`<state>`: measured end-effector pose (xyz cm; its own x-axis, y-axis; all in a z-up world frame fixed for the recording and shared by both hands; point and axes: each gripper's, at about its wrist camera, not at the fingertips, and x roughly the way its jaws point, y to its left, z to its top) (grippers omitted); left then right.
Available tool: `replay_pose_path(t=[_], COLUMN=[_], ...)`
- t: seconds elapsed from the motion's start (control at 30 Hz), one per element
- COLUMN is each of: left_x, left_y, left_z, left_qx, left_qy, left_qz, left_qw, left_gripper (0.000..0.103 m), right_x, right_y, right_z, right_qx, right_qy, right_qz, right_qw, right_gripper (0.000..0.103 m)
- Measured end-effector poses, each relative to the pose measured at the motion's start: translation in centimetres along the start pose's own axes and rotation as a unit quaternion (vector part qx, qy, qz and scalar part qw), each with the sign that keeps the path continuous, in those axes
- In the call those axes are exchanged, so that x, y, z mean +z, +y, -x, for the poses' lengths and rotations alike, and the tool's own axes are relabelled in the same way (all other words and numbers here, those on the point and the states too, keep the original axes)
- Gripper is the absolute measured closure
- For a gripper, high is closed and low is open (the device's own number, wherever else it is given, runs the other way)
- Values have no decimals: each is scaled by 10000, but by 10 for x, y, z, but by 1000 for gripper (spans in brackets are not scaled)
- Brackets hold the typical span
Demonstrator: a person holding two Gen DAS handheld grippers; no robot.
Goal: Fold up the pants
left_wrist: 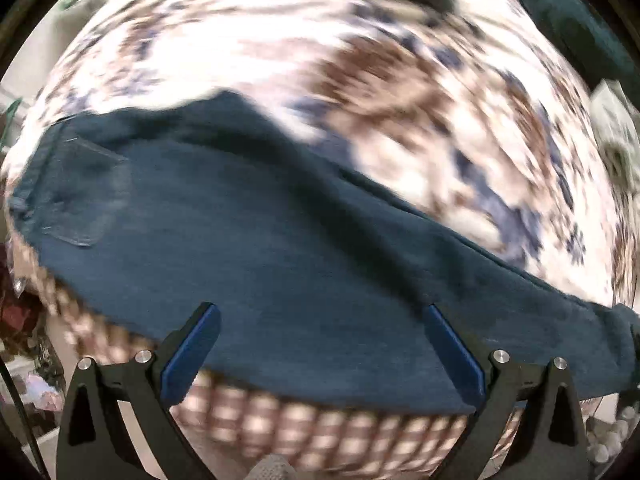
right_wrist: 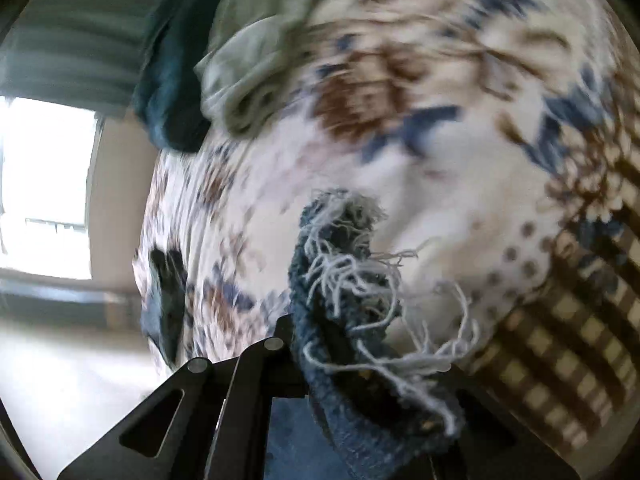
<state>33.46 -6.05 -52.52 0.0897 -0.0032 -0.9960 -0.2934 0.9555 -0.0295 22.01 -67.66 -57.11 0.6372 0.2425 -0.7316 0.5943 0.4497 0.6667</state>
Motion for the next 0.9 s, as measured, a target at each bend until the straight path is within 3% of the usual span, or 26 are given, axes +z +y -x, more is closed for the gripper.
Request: replay_pose_path(t=[0.1, 0.27, 0.4, 0.57, 0.67, 0.73, 0.77, 0.8, 0.9], left_x=[-12, -22, -27, -33, -31, -26, -22, -17, 0], left_y=[36, 112, 171, 229, 246, 250, 250, 246, 229], left_z=[17, 33, 31, 26, 30, 34, 36, 40, 45], left_qx=[16, 34, 130, 259, 268, 243, 186, 87, -282], left_qy=[-101, -259, -299, -317, -368, -416, -445, -488, -547], left_qz=[210, 474, 558, 490, 521, 540, 537, 541, 494], left_qw=[9997, 9985, 9979, 9980, 9976, 9974, 9974, 9973, 9969], left_gripper=[0, 0, 0, 0, 0, 0, 0, 0, 0], right_x=[-37, -145, -255, -389, -441, -455, -457, -455, -431], right_y=[78, 188, 242, 275, 274, 272, 273, 273, 268], right_z=[-13, -54, -110, -190, -226, -238, -240, -238, -205], right_qx=[-310, -667, -873, -1263, -1764, -1834, -1647, -1416, -519], right_qy=[25, 69, 278, 711, 1006, 1338, 1612, 1867, 2483], right_qz=[736, 1737, 2346, 3177, 3564, 3760, 3809, 3767, 3146], right_qw=[9968, 9825, 9678, 9370, 9120, 8984, 8955, 8962, 9147], right_gripper=[96, 96, 96, 95, 82, 62, 45, 27, 24])
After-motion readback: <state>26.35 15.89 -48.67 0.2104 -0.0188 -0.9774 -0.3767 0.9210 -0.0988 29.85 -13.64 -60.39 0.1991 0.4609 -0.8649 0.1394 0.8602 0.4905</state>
